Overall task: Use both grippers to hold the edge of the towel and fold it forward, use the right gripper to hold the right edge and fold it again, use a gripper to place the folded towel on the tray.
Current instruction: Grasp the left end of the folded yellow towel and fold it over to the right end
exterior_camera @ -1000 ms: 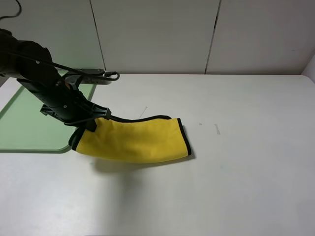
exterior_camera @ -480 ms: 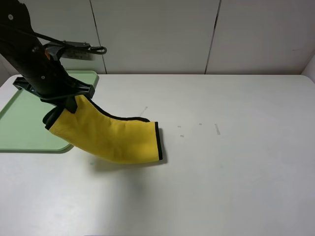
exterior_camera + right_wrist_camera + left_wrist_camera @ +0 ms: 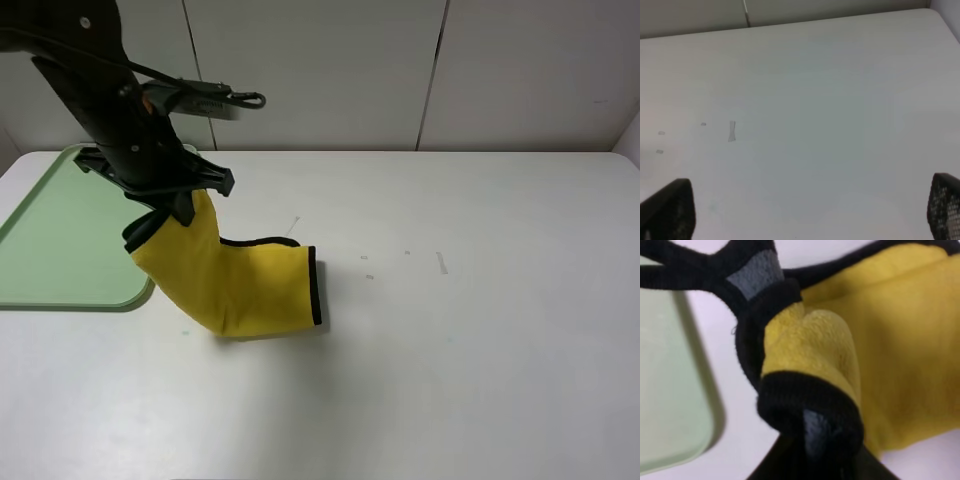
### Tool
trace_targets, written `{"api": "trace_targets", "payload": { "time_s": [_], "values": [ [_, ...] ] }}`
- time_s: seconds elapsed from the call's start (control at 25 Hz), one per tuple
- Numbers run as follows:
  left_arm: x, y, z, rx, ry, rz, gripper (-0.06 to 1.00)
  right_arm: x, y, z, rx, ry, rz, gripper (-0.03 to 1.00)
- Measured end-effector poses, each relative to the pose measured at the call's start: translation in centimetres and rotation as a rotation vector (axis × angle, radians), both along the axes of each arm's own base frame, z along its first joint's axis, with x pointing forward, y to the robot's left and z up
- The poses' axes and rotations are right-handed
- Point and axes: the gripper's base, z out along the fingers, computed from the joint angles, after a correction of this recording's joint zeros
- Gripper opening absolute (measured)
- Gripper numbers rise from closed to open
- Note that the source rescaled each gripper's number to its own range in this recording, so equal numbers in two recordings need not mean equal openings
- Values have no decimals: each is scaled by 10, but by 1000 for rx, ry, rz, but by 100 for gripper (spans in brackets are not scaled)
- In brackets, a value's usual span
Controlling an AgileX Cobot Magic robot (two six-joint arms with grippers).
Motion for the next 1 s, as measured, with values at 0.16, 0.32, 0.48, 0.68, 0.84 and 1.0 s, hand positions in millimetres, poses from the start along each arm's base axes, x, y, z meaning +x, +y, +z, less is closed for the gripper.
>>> {"api": "trace_targets", "payload": {
  "time_s": [0.16,0.32,0.48,0.68,0.84,1.0],
  "values": [
    [2,-23,-10,3,19,-48,7,0,0,0,0,0,0,100],
    [4,-45,-18,5,27,-88,7,0,0,0,0,0,0,100],
    [4,-63,-27,11,39,-123,7,0,0,0,1,0,1,100],
    [1,-80,-41,19,52,-164,7,0,0,0,1,0,1,100],
    [-1,-92,-47,-17,29,-179,7,0,0,0,1,0,1,100],
    [-5,-101,-49,-38,14,-189,7,0,0,0,1,0,1,100]
  ]
}}
